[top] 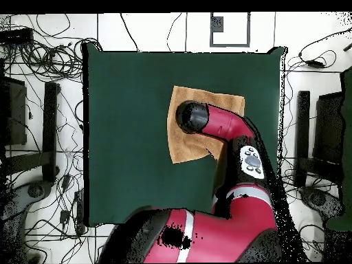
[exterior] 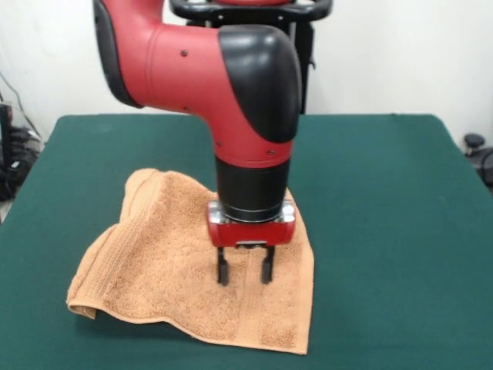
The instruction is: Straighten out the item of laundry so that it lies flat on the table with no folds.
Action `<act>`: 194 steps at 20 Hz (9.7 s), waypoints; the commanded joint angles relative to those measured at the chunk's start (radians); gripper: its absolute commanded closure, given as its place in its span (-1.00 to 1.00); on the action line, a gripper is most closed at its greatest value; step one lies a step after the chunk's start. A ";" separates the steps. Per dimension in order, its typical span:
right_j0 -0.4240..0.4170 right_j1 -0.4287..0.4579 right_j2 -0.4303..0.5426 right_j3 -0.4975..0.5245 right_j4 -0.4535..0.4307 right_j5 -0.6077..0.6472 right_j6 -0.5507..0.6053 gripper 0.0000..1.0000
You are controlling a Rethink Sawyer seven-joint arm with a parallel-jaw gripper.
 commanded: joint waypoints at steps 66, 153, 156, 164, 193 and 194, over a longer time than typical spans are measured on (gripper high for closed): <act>0.062 0.086 0.092 0.080 0.056 -0.100 0.170 -1.00; 0.043 -0.190 0.191 0.352 0.096 0.075 0.117 -1.00; 0.050 -0.243 0.115 0.368 0.079 0.129 0.144 -1.00; 0.046 -0.238 0.086 0.395 0.056 0.070 0.173 -1.00; 0.023 -0.199 0.089 0.485 0.062 -0.099 0.184 -1.00; 0.018 -0.203 0.091 0.490 0.060 -0.100 0.180 -1.00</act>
